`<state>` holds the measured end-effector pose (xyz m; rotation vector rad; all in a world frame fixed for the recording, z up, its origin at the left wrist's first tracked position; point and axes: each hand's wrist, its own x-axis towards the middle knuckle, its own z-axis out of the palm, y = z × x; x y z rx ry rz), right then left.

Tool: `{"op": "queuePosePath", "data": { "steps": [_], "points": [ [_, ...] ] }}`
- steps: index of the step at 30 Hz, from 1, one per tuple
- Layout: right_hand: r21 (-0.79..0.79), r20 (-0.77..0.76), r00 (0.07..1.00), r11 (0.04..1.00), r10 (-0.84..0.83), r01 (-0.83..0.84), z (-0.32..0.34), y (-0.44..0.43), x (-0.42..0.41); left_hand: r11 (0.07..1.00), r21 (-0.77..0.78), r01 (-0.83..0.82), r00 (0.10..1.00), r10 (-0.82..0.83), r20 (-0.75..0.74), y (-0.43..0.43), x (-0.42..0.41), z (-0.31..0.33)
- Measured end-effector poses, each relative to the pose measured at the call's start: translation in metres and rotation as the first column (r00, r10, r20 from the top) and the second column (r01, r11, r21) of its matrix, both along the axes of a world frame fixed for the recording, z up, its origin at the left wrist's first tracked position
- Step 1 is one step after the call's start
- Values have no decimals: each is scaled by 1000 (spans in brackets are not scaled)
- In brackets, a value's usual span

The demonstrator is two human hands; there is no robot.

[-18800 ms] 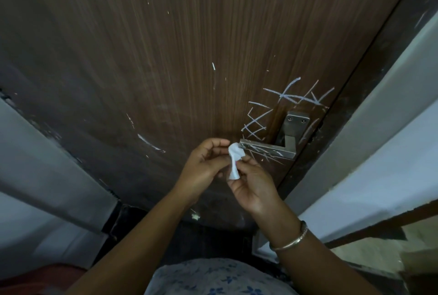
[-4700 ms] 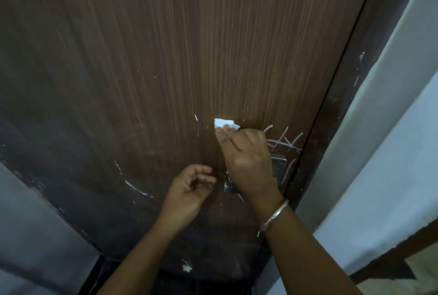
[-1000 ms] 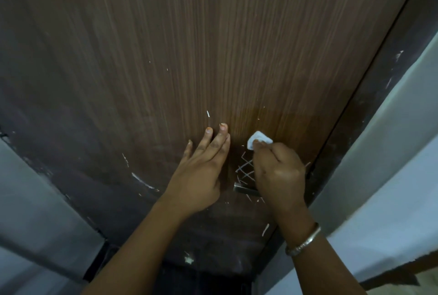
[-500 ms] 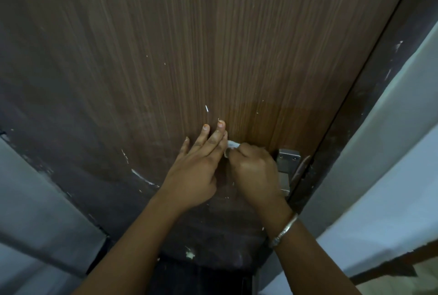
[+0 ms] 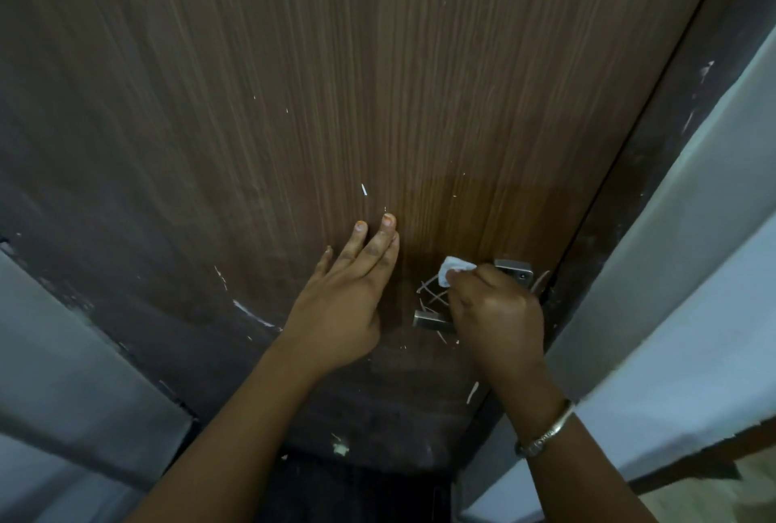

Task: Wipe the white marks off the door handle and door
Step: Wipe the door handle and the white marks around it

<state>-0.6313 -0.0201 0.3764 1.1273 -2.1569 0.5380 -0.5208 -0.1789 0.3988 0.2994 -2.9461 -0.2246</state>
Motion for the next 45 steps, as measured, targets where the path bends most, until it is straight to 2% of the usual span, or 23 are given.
{"op": "queuePosePath", "data": {
  "steps": [2, 4, 10, 19, 21, 24, 28, 31, 33, 35, 38, 41, 42, 45],
  "points": [
    [-93, -15, 1000, 996, -15, 14, 2, 6, -4, 1000, 5, -1, 1000, 1, -2, 1, 0, 0],
    [-120, -43, 999, 993, -13, 8, 3, 4, -4, 1000, 14, -8, 1000, 8, -8, 2, -1, 0],
    [-29, 22, 1000, 1000, -8, 9, -7, 6, -3, 1000, 5, -19, 1000, 20, -22, 4, -1, 0],
    [-265, -43, 999, 964, -20, 8, 2, 14, -3, 999, 24, -27, 999, 28, -30, 6, -1, 0],
    [-362, 6, 998, 930, -62, 60, 5, 24, -6, 999, 31, -26, 999, 27, -26, 7, -1, 2],
    [-493, 164, 980, 851, -114, 181, 2, 38, -9, 997, 66, -30, 997, 35, -72, 15, -2, 1],
    [-488, 142, 975, 845, -172, 220, -7, 45, -9, 993, 100, 57, 961, -27, -276, 33, -3, -9],
    [-490, 168, 981, 854, -101, 172, -6, 43, -13, 983, 173, 58, 948, 0, -318, 38, -4, -17],
    [-555, 339, 941, 812, 22, 180, -7, 42, -15, 981, 188, 40, 944, 24, -329, 36, -3, -20],
    [-554, 428, 902, 804, 53, 216, -18, 41, -18, 979, 199, 38, 938, 34, -344, 35, -3, -21],
    [-549, 412, 911, 805, 26, 225, -27, 40, -21, 978, 202, 54, 932, 24, -361, 37, -3, -22],
    [-492, 173, 982, 857, -77, 153, -37, 39, -24, 974, 216, 65, 928, 20, -372, 41, -2, -25],
    [-476, 135, 985, 865, -107, 159, -42, 40, -24, 973, 221, 67, 930, 20, -368, 42, -2, -27],
    [-469, 145, 978, 860, -150, 202, -49, 41, -22, 974, 219, 67, 934, 16, -358, 43, -2, -29]
  ]
}}
